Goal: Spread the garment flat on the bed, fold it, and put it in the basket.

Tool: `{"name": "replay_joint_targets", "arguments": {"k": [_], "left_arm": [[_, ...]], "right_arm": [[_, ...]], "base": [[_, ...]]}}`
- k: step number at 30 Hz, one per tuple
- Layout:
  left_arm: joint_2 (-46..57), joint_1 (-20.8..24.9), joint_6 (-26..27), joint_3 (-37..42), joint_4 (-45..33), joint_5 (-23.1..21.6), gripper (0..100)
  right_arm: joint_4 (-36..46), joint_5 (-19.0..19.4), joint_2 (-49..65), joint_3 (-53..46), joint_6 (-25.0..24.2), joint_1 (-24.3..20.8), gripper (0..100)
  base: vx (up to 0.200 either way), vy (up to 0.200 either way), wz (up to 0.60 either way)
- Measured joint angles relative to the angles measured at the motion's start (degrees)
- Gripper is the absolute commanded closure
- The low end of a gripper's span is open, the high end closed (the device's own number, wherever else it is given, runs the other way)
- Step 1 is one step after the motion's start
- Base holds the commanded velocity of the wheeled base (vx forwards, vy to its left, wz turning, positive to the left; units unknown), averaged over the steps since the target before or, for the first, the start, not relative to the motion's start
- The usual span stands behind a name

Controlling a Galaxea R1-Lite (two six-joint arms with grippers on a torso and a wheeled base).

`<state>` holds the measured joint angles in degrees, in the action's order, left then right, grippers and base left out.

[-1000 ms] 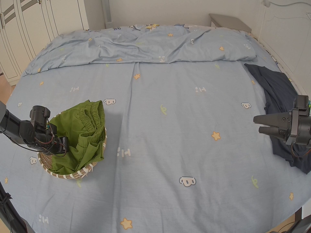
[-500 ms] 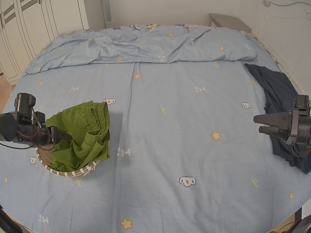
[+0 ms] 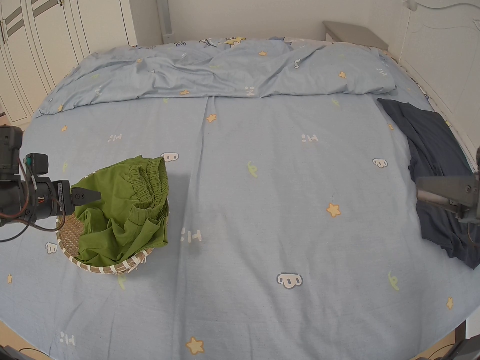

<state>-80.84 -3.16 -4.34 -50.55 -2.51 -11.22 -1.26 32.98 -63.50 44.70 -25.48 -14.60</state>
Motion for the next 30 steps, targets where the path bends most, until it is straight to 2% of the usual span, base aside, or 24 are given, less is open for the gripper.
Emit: {"name": "replay_joint_targets", "arguments": {"k": [3,6,12,17,24,27,30], "left_arm": [[6.56,3.36,-0.01,3.21,0.11,1.15,0],[14.06,6.73,-0.01,7.53,0.17,3.54,0],[30.78,11.17,-0.09,17.37,0.24,10.18,0],[44.74,12.08,-0.11,25.94,0.24,13.4,0],[64.0,8.28,-0.22,37.68,-0.27,14.12,0],[70.69,6.11,-1.07,42.84,-0.33,13.97,0],[74.97,4.53,-3.73,45.98,0.0,12.41,0]], "right_arm": [[1.88,-0.29,4.74,-1.24,2.73,-0.77,0],[3.13,-1.23,9.23,-4.27,8.24,-0.39,0],[4.8,-3.12,19.81,-15.3,17.36,3.74,0],[7.55,-3.8,31.15,-22.41,18.04,6.53,0],[12.71,-4.33,46.93,-29.94,17.34,9.53,0],[14.74,-3.15,51.82,-32.66,15.87,10.86,0],[15.87,-0.33,55.32,-34.43,13.78,11.52,0]], "base": [[0.0,0.0,0.0],[0.0,0.0,0.0],[0.0,0.0,0.0],[0.0,0.0,0.0],[0.0,0.0,0.0],[0.0,0.0,0.0],[0.0,0.0,0.0]]}}
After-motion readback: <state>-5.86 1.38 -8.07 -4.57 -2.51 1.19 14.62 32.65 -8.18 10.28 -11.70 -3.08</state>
